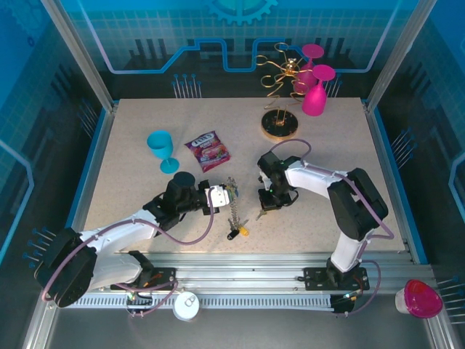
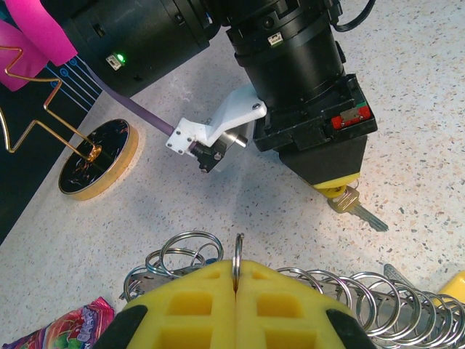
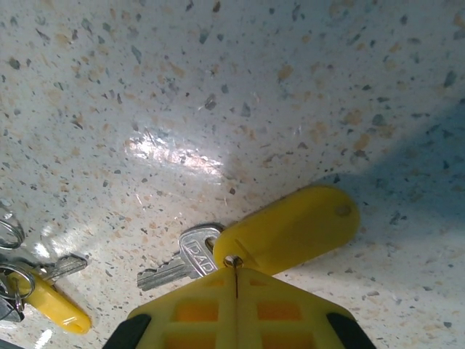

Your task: Put the keys on the keyring

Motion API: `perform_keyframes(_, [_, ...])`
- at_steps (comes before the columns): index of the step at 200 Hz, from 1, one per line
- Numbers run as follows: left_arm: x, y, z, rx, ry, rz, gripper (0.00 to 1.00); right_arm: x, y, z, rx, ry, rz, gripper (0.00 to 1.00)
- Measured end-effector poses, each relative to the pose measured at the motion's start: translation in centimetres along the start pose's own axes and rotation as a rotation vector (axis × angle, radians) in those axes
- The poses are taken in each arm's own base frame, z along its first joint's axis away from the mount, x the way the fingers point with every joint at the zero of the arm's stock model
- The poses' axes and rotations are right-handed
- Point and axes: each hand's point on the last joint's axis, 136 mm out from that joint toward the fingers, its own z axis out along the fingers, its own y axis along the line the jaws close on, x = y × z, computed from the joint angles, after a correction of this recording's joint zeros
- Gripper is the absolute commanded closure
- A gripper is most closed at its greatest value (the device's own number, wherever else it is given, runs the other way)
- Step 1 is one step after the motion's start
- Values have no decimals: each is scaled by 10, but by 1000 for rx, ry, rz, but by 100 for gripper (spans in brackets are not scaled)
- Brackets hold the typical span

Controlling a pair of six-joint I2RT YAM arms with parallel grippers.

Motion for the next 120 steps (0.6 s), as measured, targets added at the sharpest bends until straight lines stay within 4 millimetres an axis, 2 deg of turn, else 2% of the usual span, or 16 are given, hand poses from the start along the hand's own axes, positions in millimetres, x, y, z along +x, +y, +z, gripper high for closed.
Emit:
perform_keyframes(95, [0, 0, 0, 0, 0, 0, 100, -1, 3, 6, -14, 25, -3, 88])
perform_keyframes(120, [0, 0, 0, 0, 0, 0, 100, -1, 3, 5, -17, 27, -3, 90])
